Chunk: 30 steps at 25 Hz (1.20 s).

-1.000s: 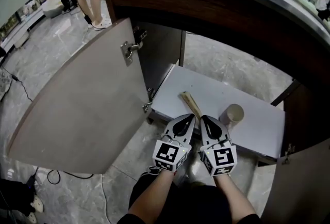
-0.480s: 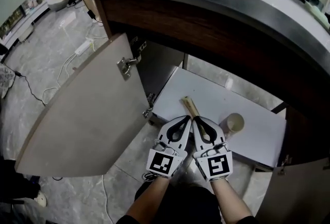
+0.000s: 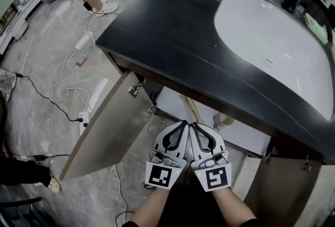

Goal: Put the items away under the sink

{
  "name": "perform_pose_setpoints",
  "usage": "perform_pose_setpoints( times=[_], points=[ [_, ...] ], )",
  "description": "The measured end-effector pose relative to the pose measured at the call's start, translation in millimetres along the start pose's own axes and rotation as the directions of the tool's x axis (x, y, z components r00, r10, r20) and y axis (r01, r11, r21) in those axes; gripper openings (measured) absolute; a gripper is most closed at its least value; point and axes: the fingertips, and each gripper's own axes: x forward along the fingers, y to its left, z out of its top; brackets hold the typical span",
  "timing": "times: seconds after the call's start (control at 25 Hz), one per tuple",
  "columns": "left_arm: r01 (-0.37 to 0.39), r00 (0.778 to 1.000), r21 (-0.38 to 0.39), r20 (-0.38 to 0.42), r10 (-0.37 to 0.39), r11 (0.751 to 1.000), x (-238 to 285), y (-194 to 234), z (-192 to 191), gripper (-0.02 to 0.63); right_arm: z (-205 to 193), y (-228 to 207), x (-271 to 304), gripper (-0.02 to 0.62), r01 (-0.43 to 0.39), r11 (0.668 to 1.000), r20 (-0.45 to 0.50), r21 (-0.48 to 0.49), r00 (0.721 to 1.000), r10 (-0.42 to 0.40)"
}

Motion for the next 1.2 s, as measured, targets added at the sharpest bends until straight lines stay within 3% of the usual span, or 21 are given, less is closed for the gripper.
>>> perform_pose_setpoints(
  times=[0.28,0.6,1.2],
  points=[
    [-0.015,1.0,-0.046,-0.02,0.015,0.999,-15,-27,109,0.008,108,7,-29,0.037,0.0,0.999,-0.025,0.032,1.0,0.001],
    [0.058,0.997,-0.06,-0.038,-0.06,0.997,-50,-71,226,0.008,224,28,-78,0.037,-0.007,1.0,-0.058,0.026,0.998,0.009],
    [0.121,0.988,-0.082,-0.09,-0.129,0.989,-112,-92,370,0.008,373,80,-118,0.037,-0.066,0.998,-0.091,0.017,0.994,0.068]
  ],
)
